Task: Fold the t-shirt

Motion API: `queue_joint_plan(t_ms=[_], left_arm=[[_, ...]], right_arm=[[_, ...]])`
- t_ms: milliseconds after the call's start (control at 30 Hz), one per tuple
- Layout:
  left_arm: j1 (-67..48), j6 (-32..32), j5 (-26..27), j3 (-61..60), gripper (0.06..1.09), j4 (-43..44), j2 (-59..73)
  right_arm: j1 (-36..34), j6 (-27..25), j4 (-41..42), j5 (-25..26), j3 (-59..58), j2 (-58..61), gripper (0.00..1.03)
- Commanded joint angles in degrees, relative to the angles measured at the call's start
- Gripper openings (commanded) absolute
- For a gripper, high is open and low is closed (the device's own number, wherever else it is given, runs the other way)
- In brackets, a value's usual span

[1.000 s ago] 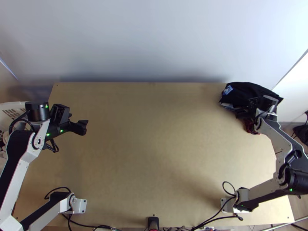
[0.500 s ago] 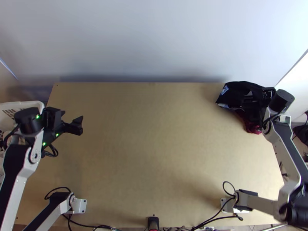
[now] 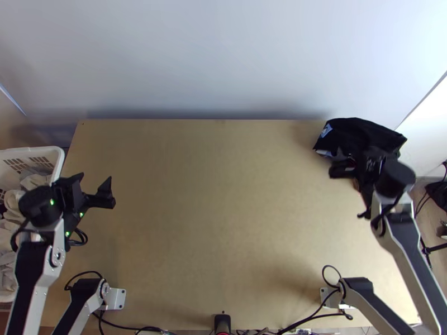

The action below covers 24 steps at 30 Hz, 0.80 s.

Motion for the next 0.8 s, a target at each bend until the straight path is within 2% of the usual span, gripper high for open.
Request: queue_joint_plan(t_ms=[0,133,233,267,300,400,500,667,700,767], left_arm=[[3.86,-0.48,-0.17,-11.44,1.04,9.59,-9.02],[5.7,-2.06,-0.61,-21.28,1.04,19.08,-22.11],[7.46,-3.99,-0.78,-28.93,1.04,23.65,-38.02],[7.37,-3.82,-0.7,-30.16,1.04,25.67,-38.29],[7.46,-3.99,-1.05,-28.84,1.04,22.24,-37.76],[7.73,-4.17,-1.13,-30.43,1.04,22.42,-38.02],[7.64,-3.91,-1.05,-31.83,1.04,22.16,-38.02],[7.81,-3.29,-1.13,-32.89,1.04,18.55,-38.02],[7.9,-1.53,-1.13,-32.97,1.04,16.09,-38.02],[7.9,5.85,-1.13,-33.24,1.04,10.12,-38.02]], right_arm=[[5.66,6.0,-4.0,1.59,-9.71,-12.34,0.99],[6.97,8.46,-7.87,2.02,-14.37,-20.25,0.99],[8.03,6.88,-10.77,3.34,-17.53,-24.82,0.99],[8.47,6.79,-12.0,3.78,-18.32,-26.32,0.99],[8.64,6.35,-12.88,4.31,-19.56,-27.99,0.99],[8.2,8.55,-12.18,5.63,-24.83,-36.07,0.99],[8.29,5.74,-10.86,8.53,-32.3,-53.65,0.99],[6.36,6.18,-5.58,9.23,-35.11,-53.47,0.99],[6.27,6.18,-4.79,9.23,-35.55,-53.47,0.99],[6.27,6.09,-4.71,9.23,-35.55,-53.47,0.99]])
